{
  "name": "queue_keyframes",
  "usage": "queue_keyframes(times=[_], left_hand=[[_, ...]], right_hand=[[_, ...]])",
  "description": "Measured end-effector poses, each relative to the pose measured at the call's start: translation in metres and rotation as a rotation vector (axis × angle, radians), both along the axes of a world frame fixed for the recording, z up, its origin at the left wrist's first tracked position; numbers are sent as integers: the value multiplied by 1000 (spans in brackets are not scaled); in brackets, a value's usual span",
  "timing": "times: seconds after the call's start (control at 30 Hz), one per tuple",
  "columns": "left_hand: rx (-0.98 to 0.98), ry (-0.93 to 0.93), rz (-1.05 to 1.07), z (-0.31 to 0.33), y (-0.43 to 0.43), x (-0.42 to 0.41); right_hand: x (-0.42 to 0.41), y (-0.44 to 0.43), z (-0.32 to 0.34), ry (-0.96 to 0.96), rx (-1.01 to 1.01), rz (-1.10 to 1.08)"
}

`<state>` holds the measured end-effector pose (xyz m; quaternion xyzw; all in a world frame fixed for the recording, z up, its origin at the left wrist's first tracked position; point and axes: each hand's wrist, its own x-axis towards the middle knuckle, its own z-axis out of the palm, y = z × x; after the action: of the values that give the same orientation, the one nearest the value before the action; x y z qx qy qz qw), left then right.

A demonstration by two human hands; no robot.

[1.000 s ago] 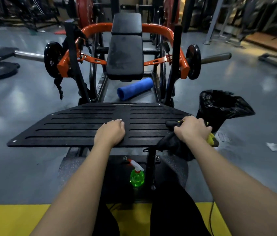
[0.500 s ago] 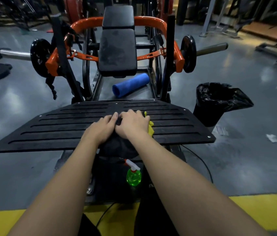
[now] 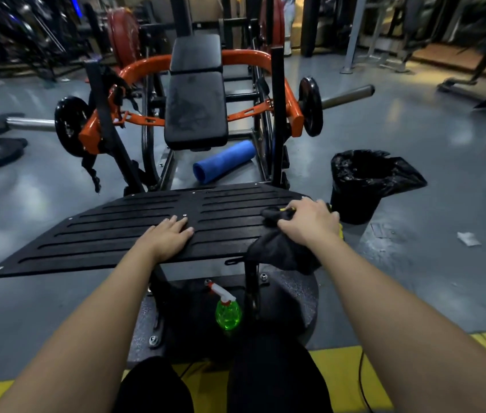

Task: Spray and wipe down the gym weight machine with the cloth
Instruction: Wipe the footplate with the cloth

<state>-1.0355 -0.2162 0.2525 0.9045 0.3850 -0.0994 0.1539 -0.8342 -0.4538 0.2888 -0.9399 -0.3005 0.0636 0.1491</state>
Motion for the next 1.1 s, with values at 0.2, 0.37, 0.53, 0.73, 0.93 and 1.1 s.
queue_keyframes(times=[0.2, 0.37, 0.53, 0.73, 0.93, 1.1], left_hand=[[-3, -3, -8, -2, 0, -2], [11, -82, -6, 0, 1, -6], [-44, -229, 107, 3, 2, -6], [-184, -389, 289, 1, 7, -5], [-109, -369, 334, -4, 5, -3], [-112, -397, 319, -2, 3, -5]], right_hand=[[-5, 1, 0, -52, -74, -75], [-22, 22, 13, -51, -269, -132], [-87, 86, -2, -70, -83, 119], [-113, 168, -18, -58, -18, 292], [-78, 201, -32, 23, 34, 374], [-49, 214, -34, 70, 37, 270]])
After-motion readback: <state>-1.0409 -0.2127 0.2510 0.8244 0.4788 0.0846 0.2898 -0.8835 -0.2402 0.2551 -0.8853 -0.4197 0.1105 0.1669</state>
